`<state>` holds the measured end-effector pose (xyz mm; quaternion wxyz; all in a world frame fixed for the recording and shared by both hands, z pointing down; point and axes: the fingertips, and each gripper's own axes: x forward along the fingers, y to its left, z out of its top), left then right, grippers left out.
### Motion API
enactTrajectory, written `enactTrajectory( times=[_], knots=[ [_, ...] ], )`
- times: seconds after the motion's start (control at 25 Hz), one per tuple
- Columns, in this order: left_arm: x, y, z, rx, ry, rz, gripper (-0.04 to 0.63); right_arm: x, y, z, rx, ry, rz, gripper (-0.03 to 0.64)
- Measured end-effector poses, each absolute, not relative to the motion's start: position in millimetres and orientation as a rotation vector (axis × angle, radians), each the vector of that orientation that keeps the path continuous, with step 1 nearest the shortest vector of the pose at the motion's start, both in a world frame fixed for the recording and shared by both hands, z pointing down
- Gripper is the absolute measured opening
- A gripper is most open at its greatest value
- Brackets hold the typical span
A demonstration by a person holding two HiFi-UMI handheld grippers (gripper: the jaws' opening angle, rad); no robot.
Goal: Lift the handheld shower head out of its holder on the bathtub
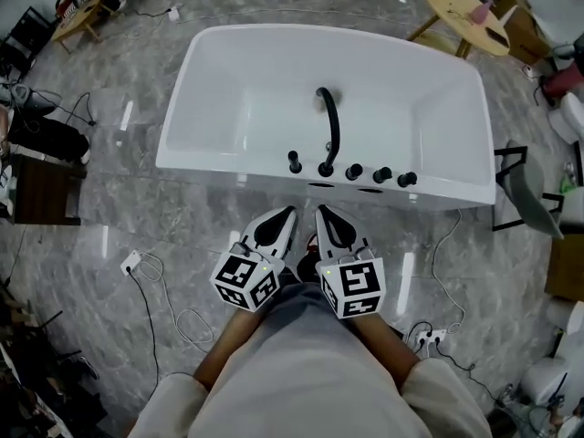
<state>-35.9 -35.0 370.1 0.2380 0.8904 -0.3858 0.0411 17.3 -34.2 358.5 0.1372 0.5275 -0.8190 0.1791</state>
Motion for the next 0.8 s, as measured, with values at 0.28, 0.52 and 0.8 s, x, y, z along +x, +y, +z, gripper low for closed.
enactTrajectory(
  times=[0.28,0.52,0.8],
  knots=[
    [-24,-42,378,2.47,-1.131,0.163,0.006,29,-46,357,1.522,-2.448,0.531,0.015],
    [-22,-42,389,2.439,-1.153,0.191,0.006,22,-41,367,1.458,-2.461,0.561,0.015],
    [-20,-46,409,2.395,-1.144,0.224,0.006,34,-46,385,1.471,-2.398,0.613,0.015]
  ],
)
